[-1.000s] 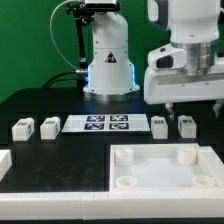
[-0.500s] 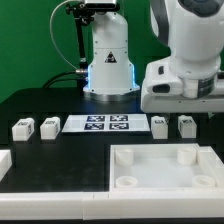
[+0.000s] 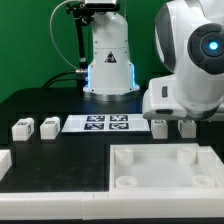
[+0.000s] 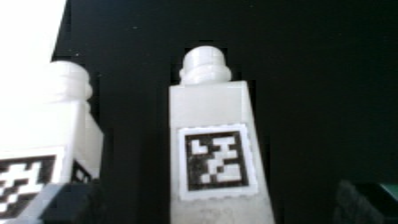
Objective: Assemble one leg
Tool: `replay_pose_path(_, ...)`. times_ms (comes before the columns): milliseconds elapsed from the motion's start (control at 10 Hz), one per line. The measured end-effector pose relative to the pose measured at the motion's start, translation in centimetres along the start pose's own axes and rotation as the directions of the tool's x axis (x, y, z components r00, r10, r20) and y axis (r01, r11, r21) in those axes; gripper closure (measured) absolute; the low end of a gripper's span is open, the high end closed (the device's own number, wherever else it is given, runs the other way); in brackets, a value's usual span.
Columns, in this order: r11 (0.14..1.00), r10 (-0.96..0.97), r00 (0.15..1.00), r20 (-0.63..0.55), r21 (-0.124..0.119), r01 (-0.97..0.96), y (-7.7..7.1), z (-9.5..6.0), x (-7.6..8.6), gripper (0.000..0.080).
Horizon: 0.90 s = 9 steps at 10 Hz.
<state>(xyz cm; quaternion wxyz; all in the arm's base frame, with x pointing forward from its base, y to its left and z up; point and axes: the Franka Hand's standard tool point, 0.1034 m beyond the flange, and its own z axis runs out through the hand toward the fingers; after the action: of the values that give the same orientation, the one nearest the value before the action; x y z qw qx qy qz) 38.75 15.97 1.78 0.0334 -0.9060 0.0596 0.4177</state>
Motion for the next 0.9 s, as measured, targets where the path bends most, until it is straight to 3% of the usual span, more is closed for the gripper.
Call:
replay_pose_path(300, 1.0, 0.011, 1.0, 0.014, -0.009, -0.011, -0.41, 0.78, 0.27, 0.015)
replay_pose_path(400, 1.0, 0.012, 1.0, 0.014, -0.009, -0.012, -0.38, 0.8, 0.27, 0.0277)
replay_pose_path(500, 1.0, 0.012, 1.0, 0.014, -0.009, -0.012, -0.37, 0.8, 0.27, 0.0277)
replay_pose_path(600, 1.0, 0.012, 1.0, 0.014, -0.009, -0.012, -0.37, 0.8, 0.27, 0.0503)
replay_pose_path(900, 1.0, 0.012, 1.0, 0.014, -0.009, -0.012, -0.37, 0.79, 0.27, 0.0509)
